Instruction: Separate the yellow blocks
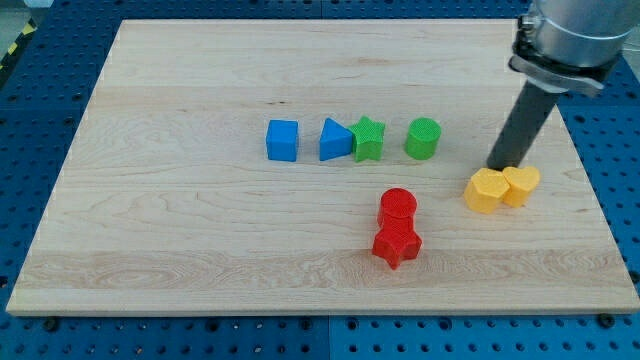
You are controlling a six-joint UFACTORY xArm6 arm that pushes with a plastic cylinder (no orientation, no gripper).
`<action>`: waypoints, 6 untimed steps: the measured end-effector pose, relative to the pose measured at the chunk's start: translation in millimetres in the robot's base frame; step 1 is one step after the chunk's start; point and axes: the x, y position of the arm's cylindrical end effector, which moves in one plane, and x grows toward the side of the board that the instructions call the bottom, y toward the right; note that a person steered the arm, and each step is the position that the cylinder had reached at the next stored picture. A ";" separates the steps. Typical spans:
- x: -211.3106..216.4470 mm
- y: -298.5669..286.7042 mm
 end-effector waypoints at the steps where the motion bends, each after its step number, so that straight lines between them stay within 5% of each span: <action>1: 18.2 -15.9; 6: 32.2 -38.5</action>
